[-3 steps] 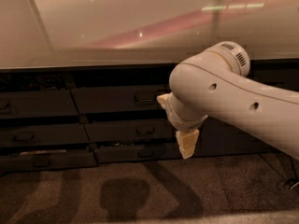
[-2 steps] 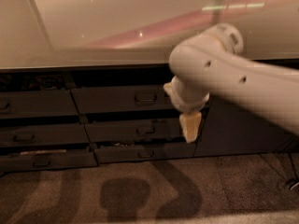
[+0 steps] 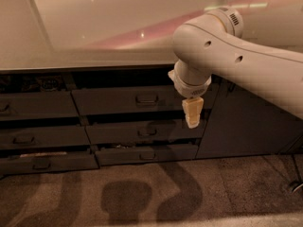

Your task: Open top drawer

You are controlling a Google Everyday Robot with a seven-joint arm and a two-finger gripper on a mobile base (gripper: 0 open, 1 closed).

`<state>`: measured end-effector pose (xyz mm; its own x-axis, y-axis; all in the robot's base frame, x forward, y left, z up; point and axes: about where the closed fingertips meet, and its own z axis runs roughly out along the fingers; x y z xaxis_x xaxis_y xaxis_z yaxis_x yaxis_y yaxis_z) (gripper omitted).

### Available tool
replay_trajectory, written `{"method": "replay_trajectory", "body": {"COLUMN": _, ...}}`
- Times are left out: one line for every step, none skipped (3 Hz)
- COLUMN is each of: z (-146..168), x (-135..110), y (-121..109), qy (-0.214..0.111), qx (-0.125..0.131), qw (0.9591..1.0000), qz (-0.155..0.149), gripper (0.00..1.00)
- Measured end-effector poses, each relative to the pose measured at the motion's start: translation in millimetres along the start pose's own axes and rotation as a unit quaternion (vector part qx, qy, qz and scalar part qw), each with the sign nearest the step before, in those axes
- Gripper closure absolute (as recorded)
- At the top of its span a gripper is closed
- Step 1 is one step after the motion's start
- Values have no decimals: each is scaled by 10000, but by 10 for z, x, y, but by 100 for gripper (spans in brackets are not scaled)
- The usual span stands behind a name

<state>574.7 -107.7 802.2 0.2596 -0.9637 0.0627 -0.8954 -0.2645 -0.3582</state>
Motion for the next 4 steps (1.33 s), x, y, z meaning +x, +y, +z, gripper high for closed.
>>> {"method": "replay_trajectory", "body": {"z": 241, "x": 149, "y": 34, "qy": 51, "qx": -348, "qw": 9992, "qz": 185, "gripper": 0}}
{"method": "replay_trajectory", "body": {"z": 637, "x": 368, "y": 99, "qy": -101, "qx": -833, "qw": 9957, "qz": 386, "gripper": 0}}
{"method": "replay_trajectory", "body": {"z": 900, "x": 428, "y": 121, "qy": -232, "qx": -1125, "qw": 9927, "qz": 358, "gripper": 0}}
{"method": "replay_trajectory", "body": {"z": 935, "x": 432, "y": 124, "qy": -244, "qx": -1152, "qw": 9924, "qz": 356, "gripper": 0}}
